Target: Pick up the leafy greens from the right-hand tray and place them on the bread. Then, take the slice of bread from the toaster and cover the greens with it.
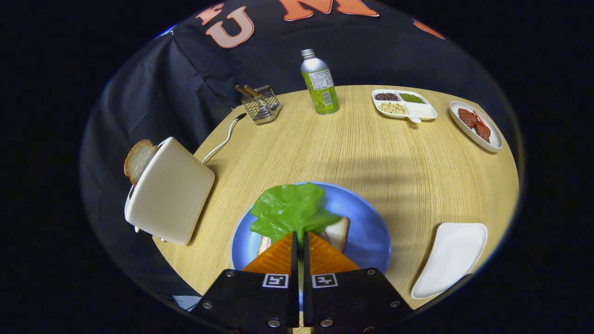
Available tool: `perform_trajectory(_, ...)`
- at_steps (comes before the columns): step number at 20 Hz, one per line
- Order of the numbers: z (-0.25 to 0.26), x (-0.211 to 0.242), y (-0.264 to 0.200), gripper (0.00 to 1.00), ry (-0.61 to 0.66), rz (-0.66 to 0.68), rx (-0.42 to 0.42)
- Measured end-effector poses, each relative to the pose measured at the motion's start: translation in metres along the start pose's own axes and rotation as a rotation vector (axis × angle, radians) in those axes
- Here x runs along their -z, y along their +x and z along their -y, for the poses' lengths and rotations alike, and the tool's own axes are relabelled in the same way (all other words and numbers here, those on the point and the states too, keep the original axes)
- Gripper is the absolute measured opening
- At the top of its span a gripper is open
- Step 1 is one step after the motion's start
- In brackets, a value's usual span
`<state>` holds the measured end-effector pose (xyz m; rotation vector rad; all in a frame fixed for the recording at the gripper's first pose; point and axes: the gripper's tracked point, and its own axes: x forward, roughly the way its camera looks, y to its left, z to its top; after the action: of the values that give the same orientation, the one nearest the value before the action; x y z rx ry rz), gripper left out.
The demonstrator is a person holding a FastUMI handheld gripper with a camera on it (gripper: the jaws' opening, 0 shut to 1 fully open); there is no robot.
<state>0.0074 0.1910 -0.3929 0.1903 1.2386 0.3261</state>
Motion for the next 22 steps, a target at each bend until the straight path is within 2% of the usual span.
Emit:
perform_trajectory(2,-0.009,0.002,-0.002,0.07,-0.039,0.008,-0.003)
perform_trajectory(4,-0.014,0.003,-0.004,0.19,-0.068,0.013,-0.002)
perform_trajectory(5,-0.017,0.002,-0.005,0.29,-0.075,0.019,0.002)
perform_trajectory(6,-0.019,0.0,-0.007,0.33,-0.074,0.026,0.005)
perform_trajectory(10,-0.025,-0.007,-0.021,0.61,-0.049,0.062,-0.013)
perform_trajectory(13,-0.035,-0.018,-0.035,0.76,-0.025,0.094,-0.031)
perform_trajectory(17,-0.066,-0.034,-0.052,0.88,-0.011,0.094,-0.079)
perform_trajectory(22,-0.125,-0.053,-0.06,0.95,-0.034,0.062,-0.147)
